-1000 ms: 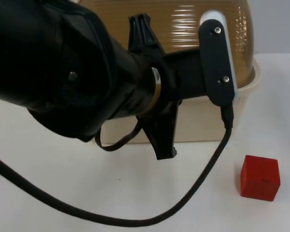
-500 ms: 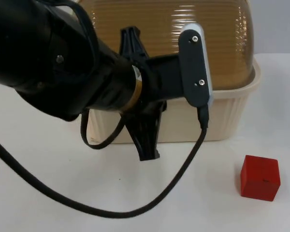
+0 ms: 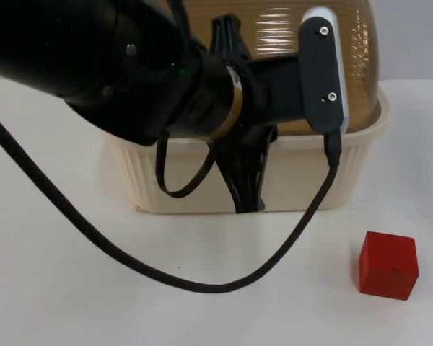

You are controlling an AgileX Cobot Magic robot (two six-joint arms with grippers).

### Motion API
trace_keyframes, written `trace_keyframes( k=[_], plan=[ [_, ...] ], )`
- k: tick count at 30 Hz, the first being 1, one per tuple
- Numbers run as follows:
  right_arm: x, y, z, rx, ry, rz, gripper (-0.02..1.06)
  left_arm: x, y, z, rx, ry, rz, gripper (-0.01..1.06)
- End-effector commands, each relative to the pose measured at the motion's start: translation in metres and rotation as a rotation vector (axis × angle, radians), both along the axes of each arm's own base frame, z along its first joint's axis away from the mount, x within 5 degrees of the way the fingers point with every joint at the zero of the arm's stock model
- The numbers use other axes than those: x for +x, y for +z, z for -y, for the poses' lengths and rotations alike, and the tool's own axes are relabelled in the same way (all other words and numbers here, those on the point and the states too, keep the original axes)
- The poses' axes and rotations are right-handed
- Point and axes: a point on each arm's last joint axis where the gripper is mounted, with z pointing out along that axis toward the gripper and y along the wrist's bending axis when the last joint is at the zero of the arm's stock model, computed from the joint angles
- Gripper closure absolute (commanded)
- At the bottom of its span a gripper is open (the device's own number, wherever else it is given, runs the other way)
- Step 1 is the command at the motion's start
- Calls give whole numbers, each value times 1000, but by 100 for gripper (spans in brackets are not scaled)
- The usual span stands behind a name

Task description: Open the box lid with the left hand, place the block into the box with the right hand, then close the box lid with the left hand.

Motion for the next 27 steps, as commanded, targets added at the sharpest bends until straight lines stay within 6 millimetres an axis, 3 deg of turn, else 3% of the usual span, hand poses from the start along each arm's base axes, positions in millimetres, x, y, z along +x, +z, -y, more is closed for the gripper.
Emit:
trace_keyframes(
  k=[1, 27],
  plan=[
    [-1, 3, -1, 0, 5, 19, 0, 1, 0, 1, 0, 4, -8, 105],
    [-1, 3, 0, -4, 5, 23, 0, 9, -16, -7, 7, -8, -75, 105]
  ],
)
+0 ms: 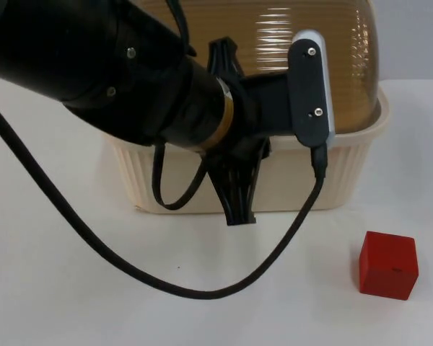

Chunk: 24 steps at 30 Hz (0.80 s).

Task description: Open the box lid with the left hand, place the block into the box with the right hand, then close the box lid with the left hand.

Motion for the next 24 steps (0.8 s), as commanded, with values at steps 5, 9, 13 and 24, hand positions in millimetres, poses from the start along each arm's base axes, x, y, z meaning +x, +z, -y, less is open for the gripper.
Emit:
trace_keyframes(
  k=[5, 9, 13, 24],
  plan=[
    [-1, 3, 0, -9, 8, 20, 0, 9, 1, -10, 12, 45, 14, 105],
    [-1, 3, 0, -9, 8, 20, 0, 14, 0, -16, 6, 70, 8, 105],
    [-1, 3, 0, -9, 8, 20, 0, 14, 0, -15, 8, 66, 10, 105],
    [-1, 3, 0, -9, 8, 20, 0, 21, 5, -24, 92, 122, 106, 105]
  ],
)
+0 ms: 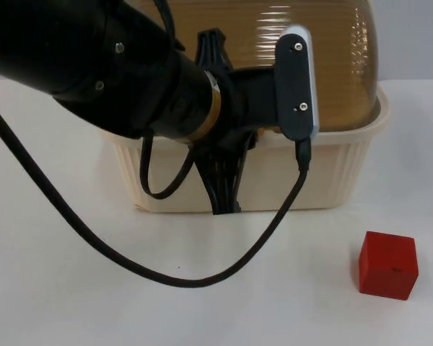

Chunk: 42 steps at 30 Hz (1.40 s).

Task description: Open the box lid with the left hand, place the block into the box with the right hand, then close the box lid with the left hand.

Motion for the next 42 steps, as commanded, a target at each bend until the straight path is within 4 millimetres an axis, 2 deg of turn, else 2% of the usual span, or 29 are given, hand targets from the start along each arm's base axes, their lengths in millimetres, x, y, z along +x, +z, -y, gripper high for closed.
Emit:
trace_keyframes(
  k=[1, 10, 24, 31, 36, 42],
  plan=[
    [-1, 3, 0, -9, 8, 18, 0, 10, 5, -12, 52, 109, 72, 105],
    [-1, 3, 0, -9, 8, 21, 0, 12, 6, -16, 50, 165, 97, 105],
    [-1, 3, -1, -2, 9, 20, 0, 5, 8, -7, 54, 157, 121, 105],
    [-1, 3, -1, -3, 9, 14, 0, -9, 6, 3, -7, 127, -8, 105],
    [-1, 3, -1, -3, 9, 17, 0, -20, 4, 10, 20, 27, -70, 105],
    [-1, 3, -1, 0, 9, 16, 0, -18, 10, 16, 5, -42, -43, 105]
  ],
)
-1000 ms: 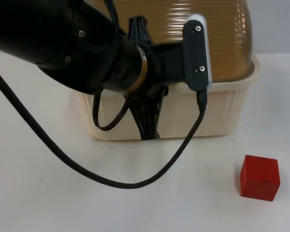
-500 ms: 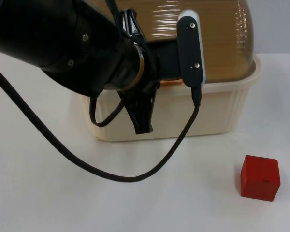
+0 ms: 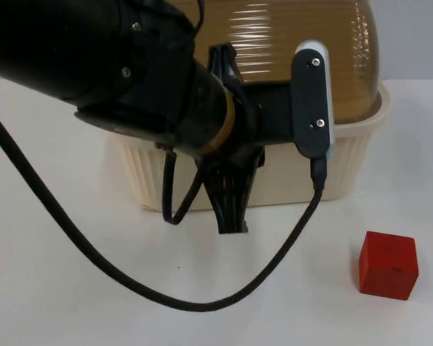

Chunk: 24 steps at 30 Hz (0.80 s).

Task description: Open the box lid with the left hand, place the block into the box with the right hand, then close the box lid with the left hand.

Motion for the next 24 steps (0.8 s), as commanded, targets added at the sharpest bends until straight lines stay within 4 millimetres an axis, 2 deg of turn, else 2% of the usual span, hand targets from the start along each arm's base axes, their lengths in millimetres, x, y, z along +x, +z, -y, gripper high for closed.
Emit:
trace_keyframes(
  k=[1, 6, 16, 24],
  plan=[
    [-1, 3, -1, 0, 9, 14, 0, 4, 11, 5, -36, -22, 23, 105],
    [-1, 3, -1, 2, 10, 14, 0, 15, 14, 10, -56, -8, 38, 105],
    [-1, 2, -2, 9, 11, 12, 0, 18, 15, 8, -66, 0, 36, 105],
    [-1, 2, -2, 14, 12, 14, 0, 19, 4, 8, -41, 27, 13, 105]
  ],
)
